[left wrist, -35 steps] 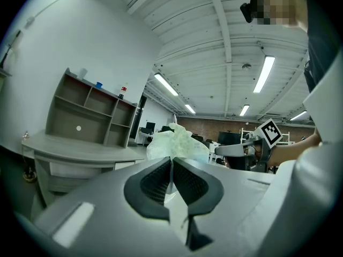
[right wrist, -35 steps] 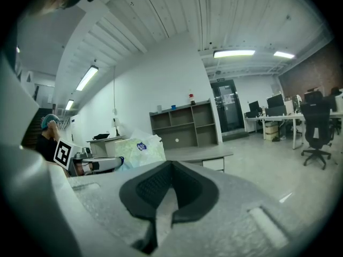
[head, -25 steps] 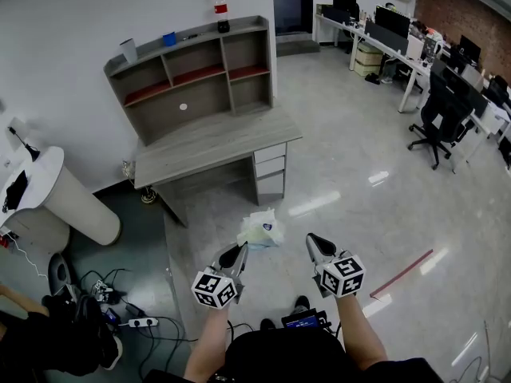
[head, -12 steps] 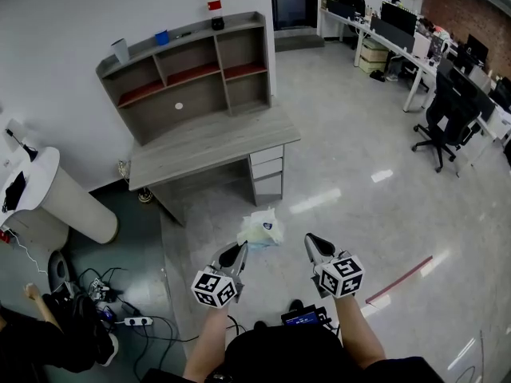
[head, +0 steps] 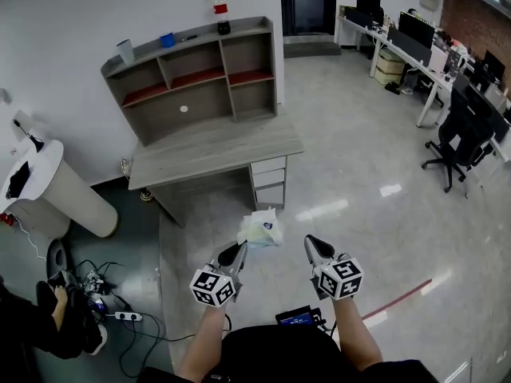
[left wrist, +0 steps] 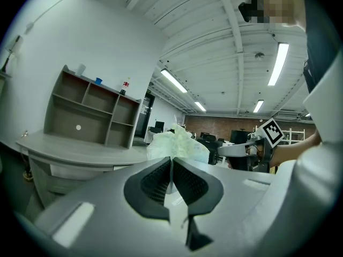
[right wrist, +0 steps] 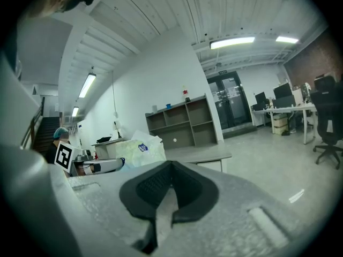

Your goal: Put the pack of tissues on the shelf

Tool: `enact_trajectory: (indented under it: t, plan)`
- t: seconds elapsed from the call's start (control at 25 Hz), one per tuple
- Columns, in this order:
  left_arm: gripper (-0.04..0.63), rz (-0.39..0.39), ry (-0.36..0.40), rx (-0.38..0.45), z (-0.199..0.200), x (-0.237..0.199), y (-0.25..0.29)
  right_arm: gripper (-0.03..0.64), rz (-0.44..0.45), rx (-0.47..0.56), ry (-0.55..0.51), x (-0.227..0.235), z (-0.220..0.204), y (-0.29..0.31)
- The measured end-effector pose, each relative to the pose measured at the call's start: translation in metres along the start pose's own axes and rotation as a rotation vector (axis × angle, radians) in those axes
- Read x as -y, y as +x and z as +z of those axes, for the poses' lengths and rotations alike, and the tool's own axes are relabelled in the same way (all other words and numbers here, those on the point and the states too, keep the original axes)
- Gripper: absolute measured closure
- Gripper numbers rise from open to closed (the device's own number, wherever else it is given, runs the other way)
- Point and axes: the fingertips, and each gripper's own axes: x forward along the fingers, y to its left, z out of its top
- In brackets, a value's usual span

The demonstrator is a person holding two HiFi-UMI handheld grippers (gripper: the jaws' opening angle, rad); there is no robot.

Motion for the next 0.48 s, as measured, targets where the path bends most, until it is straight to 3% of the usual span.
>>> enact_trajectory:
  t: [0.48]
  plan:
    - [0.584,0.058,-0.013,-0.016,-0.012,0.001,0.02,0.617,0.039,-0.017,0.018,0.032,-0.001,0.011]
